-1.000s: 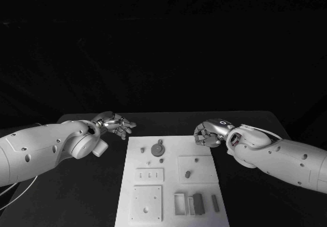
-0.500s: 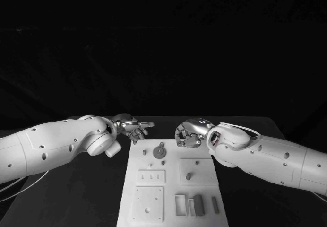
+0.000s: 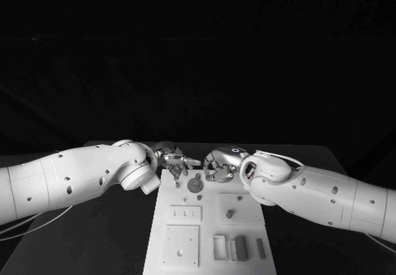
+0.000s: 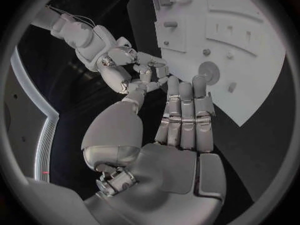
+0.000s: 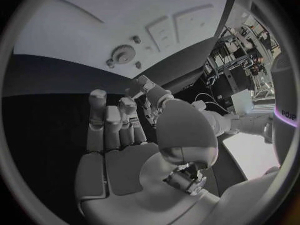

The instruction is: Assemble the parts on the task board

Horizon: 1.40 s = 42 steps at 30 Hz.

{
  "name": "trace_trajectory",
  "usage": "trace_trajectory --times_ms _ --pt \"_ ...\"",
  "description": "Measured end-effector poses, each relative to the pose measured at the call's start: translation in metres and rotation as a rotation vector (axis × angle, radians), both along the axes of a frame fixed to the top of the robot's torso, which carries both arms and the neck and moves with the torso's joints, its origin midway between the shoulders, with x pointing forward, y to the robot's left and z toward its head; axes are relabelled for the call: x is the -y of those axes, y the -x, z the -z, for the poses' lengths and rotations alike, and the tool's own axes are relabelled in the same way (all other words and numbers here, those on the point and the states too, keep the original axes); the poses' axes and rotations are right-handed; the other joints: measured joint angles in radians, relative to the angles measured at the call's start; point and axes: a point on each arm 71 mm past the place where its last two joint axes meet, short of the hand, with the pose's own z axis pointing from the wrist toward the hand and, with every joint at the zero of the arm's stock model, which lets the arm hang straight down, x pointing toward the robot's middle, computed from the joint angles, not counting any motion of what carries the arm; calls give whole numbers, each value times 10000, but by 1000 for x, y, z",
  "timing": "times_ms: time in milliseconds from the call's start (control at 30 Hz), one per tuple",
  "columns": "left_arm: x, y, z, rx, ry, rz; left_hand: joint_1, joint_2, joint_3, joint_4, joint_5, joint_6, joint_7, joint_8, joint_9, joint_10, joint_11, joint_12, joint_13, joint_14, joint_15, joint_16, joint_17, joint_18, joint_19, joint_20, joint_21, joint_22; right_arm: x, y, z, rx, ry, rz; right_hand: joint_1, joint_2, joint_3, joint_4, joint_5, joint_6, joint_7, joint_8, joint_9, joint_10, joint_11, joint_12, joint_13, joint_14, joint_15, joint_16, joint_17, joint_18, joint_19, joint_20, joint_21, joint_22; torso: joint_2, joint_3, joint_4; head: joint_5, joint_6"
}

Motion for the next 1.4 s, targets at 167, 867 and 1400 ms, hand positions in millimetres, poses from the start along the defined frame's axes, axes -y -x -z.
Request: trace_trajectory --times_ms 167,867,1400 --pt "4 2 1 -128 -105 104 -112 -111 -54 424 0 31 -37 0 -44 -3 -2 40 118 0 0 110 -68 -16 0 1 0 41 -7 3 0 -63 -80 -92 0 0 -27 -27 0 0 0 -1 7 1 0 0 -13 0 0 0 9 0 0 1 0 0 -31 -16 7 3 -25" --pt "13 6 8 -507 -955 301 1288 -3 -1706 3085 0 254 -69 0 -173 -31 -38 39 553 -69 -70 620 -453 -97 114 -105 -79 397 -19 8 -7 -45 -334 -177 8 -9 -27 -26 0 1 0 -28 12 5 0 39 -56 0 0 0 18 0 0 4 0 0 -12 5 11 29 -46" --pt "15 6 9 -585 -1110 377 1805 272 -1993 3070 0 566 -203 67 -158 111 -144 39 656 -64 -66 814 -539 -162 274 -158 -79 500 -27 11 -8 6 -349 -311 40 -42 -27 -26 0 2 0 -30 20 -14 -23 38 -68 1 0 0 24 1 1 5 0 0 3 -7 23 13 -58"
